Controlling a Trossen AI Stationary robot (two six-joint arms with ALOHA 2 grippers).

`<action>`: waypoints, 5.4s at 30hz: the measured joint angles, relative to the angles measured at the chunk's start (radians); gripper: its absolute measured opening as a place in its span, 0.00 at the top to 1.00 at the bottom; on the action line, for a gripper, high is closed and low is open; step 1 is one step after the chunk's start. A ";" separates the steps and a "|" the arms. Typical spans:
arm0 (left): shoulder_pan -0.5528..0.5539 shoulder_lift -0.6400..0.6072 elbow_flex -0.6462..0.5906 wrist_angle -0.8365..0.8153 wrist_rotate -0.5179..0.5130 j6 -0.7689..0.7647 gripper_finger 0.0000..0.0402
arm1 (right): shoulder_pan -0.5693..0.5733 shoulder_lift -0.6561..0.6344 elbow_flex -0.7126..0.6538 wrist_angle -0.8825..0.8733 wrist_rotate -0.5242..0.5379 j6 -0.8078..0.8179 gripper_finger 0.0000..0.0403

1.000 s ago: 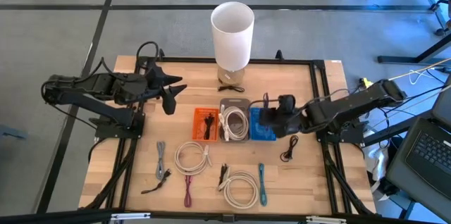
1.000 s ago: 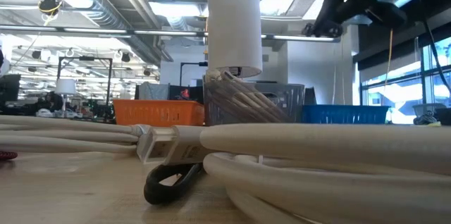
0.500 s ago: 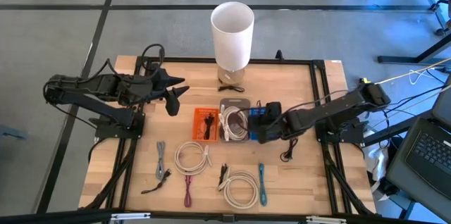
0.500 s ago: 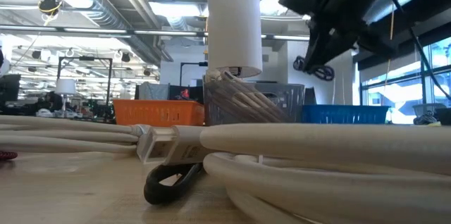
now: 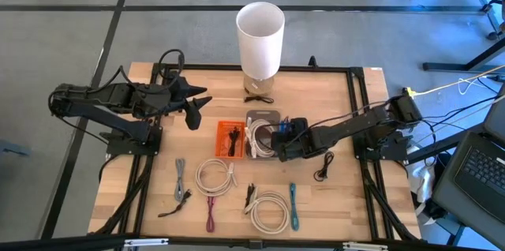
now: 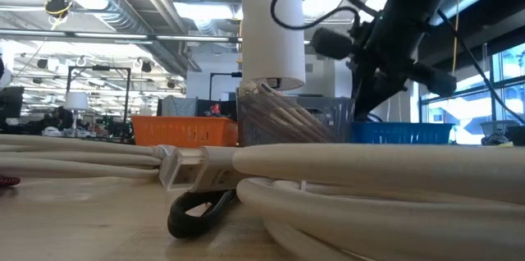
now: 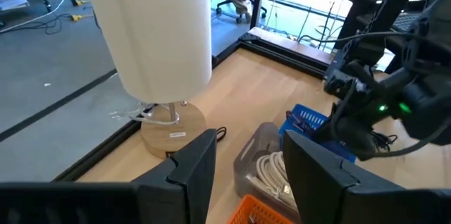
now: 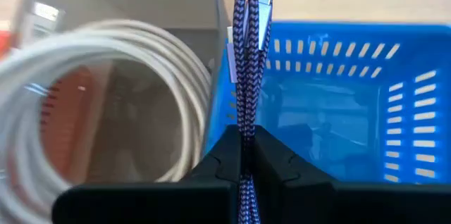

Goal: Pick & Place USB Port
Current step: Put the purple charger cable into the blue bin, then put the black charger cable into the orange bin

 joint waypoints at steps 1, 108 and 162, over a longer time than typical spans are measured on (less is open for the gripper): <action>0.000 0.000 0.000 0.000 0.002 0.000 0.61 | -0.002 0.011 0.000 0.003 -0.011 0.000 0.96; -0.001 0.000 0.001 0.006 -0.158 -0.266 0.61 | -0.827 -0.104 0.031 0.227 -0.805 -1.766 0.63; -0.001 0.123 0.000 -0.018 -0.056 -0.261 0.61 | -0.756 0.153 0.031 0.451 -0.771 -1.842 0.79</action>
